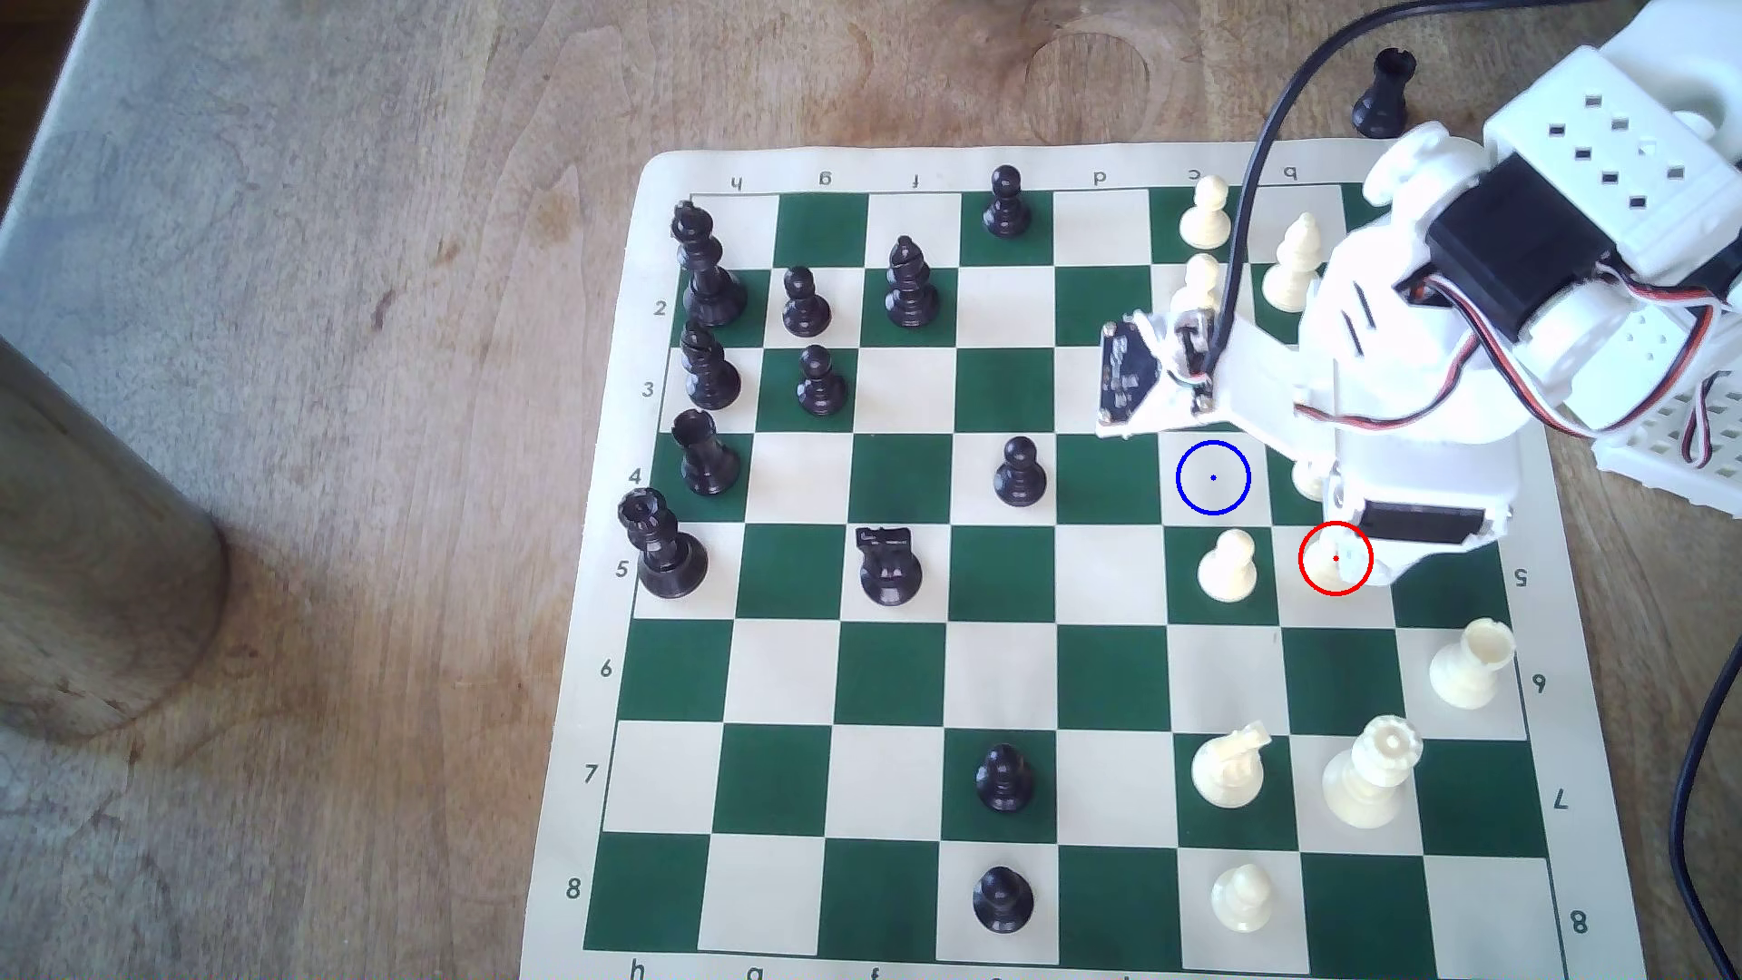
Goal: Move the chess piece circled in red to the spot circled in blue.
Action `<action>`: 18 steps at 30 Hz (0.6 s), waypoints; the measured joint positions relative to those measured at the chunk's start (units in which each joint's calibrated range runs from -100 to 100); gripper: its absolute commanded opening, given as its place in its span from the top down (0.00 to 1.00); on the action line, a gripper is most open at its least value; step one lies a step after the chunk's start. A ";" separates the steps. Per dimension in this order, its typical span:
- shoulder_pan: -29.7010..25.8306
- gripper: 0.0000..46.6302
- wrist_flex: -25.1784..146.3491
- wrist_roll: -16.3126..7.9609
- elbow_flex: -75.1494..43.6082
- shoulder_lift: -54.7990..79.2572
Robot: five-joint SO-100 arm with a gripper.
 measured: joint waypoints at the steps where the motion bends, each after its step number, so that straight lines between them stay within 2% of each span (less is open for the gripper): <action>1: -0.15 1.00 0.00 0.00 0.00 0.00; 10: -0.07 1.00 2.15 0.00 0.00 -4.44; 18: 5.01 1.00 4.38 -1.03 -2.17 -16.34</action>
